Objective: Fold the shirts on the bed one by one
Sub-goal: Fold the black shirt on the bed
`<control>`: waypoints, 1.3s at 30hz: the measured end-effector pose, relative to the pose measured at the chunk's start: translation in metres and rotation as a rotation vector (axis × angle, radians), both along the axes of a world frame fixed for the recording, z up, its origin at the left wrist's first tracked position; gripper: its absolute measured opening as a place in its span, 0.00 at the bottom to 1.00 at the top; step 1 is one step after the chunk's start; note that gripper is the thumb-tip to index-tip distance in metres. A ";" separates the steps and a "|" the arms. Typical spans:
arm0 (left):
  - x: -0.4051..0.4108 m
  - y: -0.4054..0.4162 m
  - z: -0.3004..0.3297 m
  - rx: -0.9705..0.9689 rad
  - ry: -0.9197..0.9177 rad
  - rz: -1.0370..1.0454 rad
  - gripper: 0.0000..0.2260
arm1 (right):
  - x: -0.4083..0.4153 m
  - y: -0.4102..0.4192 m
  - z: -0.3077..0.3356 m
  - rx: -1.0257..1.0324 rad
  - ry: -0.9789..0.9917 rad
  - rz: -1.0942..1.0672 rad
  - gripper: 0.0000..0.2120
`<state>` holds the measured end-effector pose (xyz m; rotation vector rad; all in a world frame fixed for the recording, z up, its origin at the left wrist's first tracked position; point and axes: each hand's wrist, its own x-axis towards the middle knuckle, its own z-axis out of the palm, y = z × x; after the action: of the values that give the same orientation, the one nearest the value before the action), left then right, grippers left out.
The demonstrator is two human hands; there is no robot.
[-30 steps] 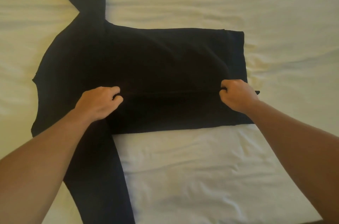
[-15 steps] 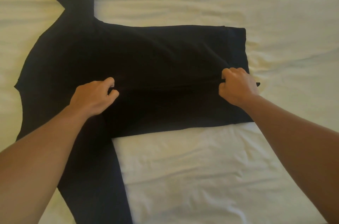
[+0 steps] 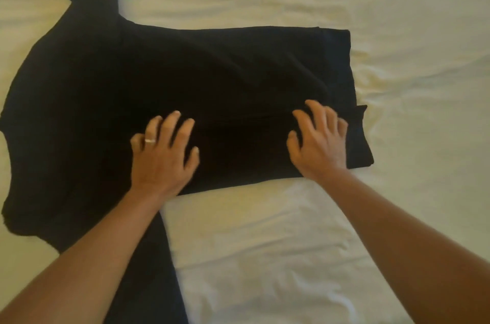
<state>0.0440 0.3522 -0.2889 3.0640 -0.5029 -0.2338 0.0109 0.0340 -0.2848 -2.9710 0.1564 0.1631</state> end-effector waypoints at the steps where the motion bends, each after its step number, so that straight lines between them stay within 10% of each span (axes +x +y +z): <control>1: -0.009 -0.003 -0.009 0.030 0.076 -0.016 0.29 | -0.008 0.000 -0.005 -0.015 0.074 0.026 0.26; 11: 0.012 0.002 -0.021 0.114 0.378 -0.015 0.34 | -0.021 -0.026 -0.019 -0.120 0.311 0.072 0.36; 16: -0.025 0.008 0.018 0.085 0.201 0.084 0.35 | -0.016 0.000 0.008 -0.192 0.371 0.069 0.37; 26: -0.181 0.098 0.035 -0.107 0.147 0.961 0.33 | -0.018 0.162 0.041 -0.066 0.454 0.350 0.31; 31: -0.172 0.118 0.029 -0.477 0.425 1.236 0.22 | -0.008 0.208 0.043 -0.037 0.633 0.315 0.32; 39: -0.050 0.140 0.097 -1.246 0.793 0.873 0.12 | 0.003 0.218 0.045 0.026 0.741 0.177 0.31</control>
<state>-0.0062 0.4919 -0.1914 1.5358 0.5406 -0.6831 0.0136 0.2515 -0.2399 -2.7362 -0.0269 1.2617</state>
